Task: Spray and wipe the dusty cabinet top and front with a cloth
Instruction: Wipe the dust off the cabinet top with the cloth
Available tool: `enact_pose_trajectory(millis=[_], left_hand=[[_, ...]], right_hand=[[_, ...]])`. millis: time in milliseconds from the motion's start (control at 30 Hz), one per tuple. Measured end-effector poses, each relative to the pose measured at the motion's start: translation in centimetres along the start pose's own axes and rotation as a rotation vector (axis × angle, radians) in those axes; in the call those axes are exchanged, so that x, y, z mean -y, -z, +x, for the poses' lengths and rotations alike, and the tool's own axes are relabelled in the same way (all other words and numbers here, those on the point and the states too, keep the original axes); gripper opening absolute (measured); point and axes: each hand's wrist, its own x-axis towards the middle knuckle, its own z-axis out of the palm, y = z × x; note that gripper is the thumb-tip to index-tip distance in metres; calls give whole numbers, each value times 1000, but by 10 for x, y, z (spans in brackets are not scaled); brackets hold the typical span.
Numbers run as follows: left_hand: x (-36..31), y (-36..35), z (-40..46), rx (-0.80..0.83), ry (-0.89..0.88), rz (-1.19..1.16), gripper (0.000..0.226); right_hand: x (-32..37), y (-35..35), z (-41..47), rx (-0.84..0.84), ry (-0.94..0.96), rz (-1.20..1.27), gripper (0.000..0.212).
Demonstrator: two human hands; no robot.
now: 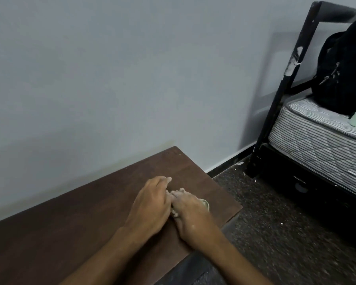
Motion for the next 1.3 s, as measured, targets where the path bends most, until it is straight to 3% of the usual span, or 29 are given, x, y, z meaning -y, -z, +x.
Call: enact_pose_trajectory(millis=[167,267,367,467,567,700,900,1000,1100,1200,1300], left_hand=[[25,3,14,27,59,18,43],[38,4,27,51,107,19,46],[50,9,39,8,123,27,45],[59,11,42,17,101,22,44],[68,11,37,62,82,-2,42],[74,15,28,37,111,-20,40],[78,34,11,-162,191,-53,46],[76,46,-22,-155,190,-99,44],[69,46,-60,-76,175,-90,41],[55,37,-87,11,144,-47,39],[32,31,-100,63,104,-42,42]], right_hand=[[-64,19,67,-27,-192,-82,29],[-63,-3,122,-39,-310,-139,28],[-28,-37,153,90,-154,-59,16],[-45,-33,173,150,-55,-48,18],[-83,-18,191,77,-237,-113,27],[-67,-23,188,79,-275,-155,33],[63,-54,134,199,-26,-21,47],[114,-48,59,283,175,140,27],[90,-24,11,318,315,207,23],[23,0,6,118,52,68,39],[-23,19,3,-14,-191,-65,41]])
